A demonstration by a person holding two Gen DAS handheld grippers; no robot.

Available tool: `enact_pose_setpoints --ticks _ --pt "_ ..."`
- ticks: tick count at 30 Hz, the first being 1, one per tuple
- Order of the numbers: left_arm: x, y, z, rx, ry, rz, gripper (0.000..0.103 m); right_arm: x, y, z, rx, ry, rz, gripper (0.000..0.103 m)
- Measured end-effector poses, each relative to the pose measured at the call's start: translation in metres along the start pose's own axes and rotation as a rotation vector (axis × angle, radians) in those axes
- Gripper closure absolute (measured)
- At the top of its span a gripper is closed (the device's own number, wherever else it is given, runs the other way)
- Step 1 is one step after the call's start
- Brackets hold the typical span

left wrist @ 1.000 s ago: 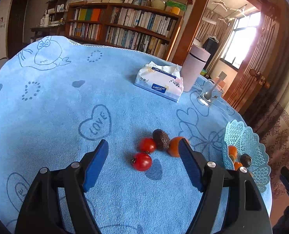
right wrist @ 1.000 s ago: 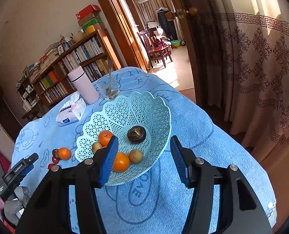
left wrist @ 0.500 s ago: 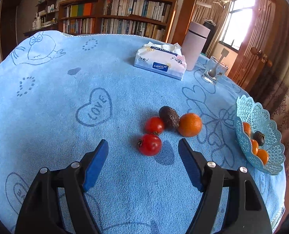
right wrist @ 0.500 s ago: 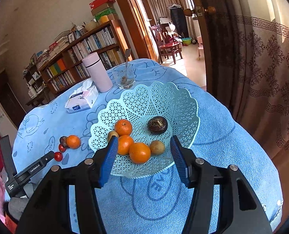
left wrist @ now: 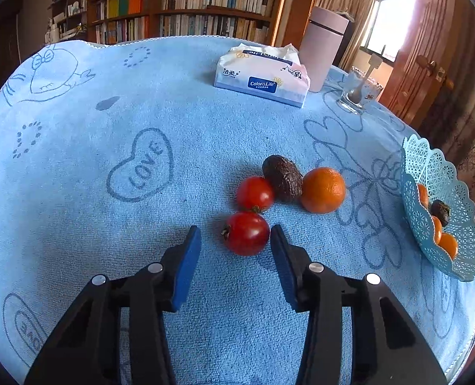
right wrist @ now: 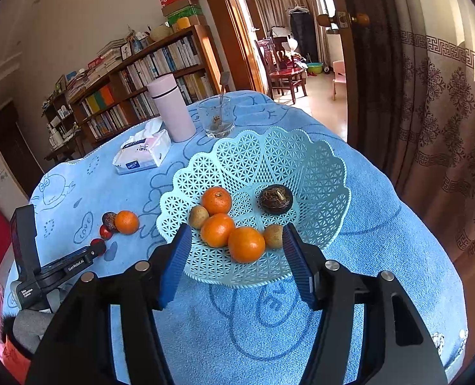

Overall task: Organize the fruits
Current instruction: 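Reach the left tool to the pile and grasp a red cherry tomato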

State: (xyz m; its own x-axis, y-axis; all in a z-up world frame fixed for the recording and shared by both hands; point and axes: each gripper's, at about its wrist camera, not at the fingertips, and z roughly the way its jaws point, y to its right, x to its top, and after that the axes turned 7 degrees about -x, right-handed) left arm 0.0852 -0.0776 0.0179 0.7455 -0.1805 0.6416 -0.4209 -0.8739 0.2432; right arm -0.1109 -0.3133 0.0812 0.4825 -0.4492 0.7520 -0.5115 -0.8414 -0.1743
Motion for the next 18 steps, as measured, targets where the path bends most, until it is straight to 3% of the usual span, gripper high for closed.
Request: enact_pose_setpoints --ticks 5,18 --pt "-0.002 0.001 -0.001 -0.029 0.016 0.003 0.073 -0.005 -0.013 0.004 0.001 -0.012 -0.039 0.042" --pt "-0.007 0.004 -0.023 0.024 0.135 0.029 0.073 -0.007 -0.048 0.013 0.027 -0.033 -0.112 0.042"
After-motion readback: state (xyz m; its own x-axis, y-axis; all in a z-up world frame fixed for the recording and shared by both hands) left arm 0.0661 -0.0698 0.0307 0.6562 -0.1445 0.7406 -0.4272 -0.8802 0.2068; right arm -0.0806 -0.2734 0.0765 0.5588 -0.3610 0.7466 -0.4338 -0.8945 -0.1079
